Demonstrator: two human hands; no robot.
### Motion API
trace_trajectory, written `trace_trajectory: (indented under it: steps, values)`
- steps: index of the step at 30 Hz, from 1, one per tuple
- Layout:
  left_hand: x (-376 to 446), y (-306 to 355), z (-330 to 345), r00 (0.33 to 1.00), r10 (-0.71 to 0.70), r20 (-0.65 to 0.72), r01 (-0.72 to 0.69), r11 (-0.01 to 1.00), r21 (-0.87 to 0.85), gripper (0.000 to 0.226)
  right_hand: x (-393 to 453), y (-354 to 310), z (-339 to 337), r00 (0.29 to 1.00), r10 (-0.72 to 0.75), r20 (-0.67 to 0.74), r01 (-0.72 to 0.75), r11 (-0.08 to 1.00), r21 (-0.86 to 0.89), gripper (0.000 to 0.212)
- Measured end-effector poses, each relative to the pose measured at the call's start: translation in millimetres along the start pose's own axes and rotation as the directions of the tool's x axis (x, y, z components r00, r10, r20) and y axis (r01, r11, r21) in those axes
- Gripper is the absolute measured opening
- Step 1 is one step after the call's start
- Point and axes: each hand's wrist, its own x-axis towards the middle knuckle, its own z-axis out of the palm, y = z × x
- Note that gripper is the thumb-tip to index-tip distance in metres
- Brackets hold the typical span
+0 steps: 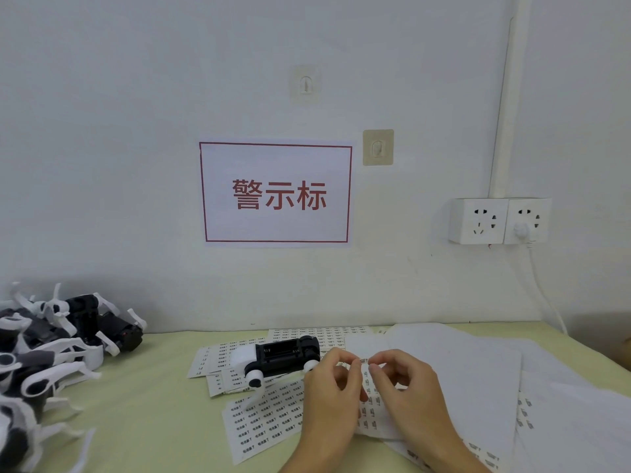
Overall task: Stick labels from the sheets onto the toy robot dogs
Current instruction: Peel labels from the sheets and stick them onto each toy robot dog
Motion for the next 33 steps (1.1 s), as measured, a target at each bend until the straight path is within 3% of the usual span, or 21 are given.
trace_trajectory:
  steps: [12, 19, 22, 25, 27, 29, 31, 33]
  values:
    - [1, -6, 3, 0.999, 0.020, 0.042, -0.024, 0.996, 0.088, 0.016, 1, 2, 1, 1.000, 0.010, 0.007, -0.010, 1.000, 0.004, 0.021]
    - [-2, -5, 4, 0.981, 0.180, 0.065, -0.191, 0.953, 0.236, 0.020, 4, 6, 0, 0.995, 0.094, -0.045, -0.092, 0.994, 0.053, 0.019]
    - [4, 11, 1, 0.968, 0.241, 0.076, -0.250, 0.955, 0.157, 0.020, 5, 8, 0, 0.991, 0.133, -0.028, -0.131, 0.989, 0.066, 0.018]
    - [19, 28, -14, 0.968, 0.252, -0.011, -0.246, 0.954, 0.171, 0.027, 5, 9, -1, 0.990, 0.136, -0.023, -0.135, 0.990, 0.050, 0.019]
    - [29, 37, -35, 0.953, 0.302, -0.004, -0.286, 0.905, 0.315, 0.031, 5, 9, -1, 0.991, 0.133, -0.013, -0.133, 0.991, 0.030, 0.019]
    - [39, 42, -58, 0.937, 0.331, 0.113, -0.340, 0.782, 0.523, 0.041, 4, 8, -1, 0.990, 0.138, 0.005, -0.138, 0.990, 0.026, 0.020]
    - [46, 42, -78, 0.940, 0.261, 0.221, -0.339, 0.624, 0.704, 0.052, 4, 8, -1, 0.989, 0.145, 0.020, -0.145, 0.989, 0.027, 0.020]
    - [49, 36, -91, 0.951, 0.088, 0.296, -0.300, 0.491, 0.818, 0.062, 4, 7, 0, 0.989, 0.147, 0.028, -0.148, 0.989, 0.020, 0.020]
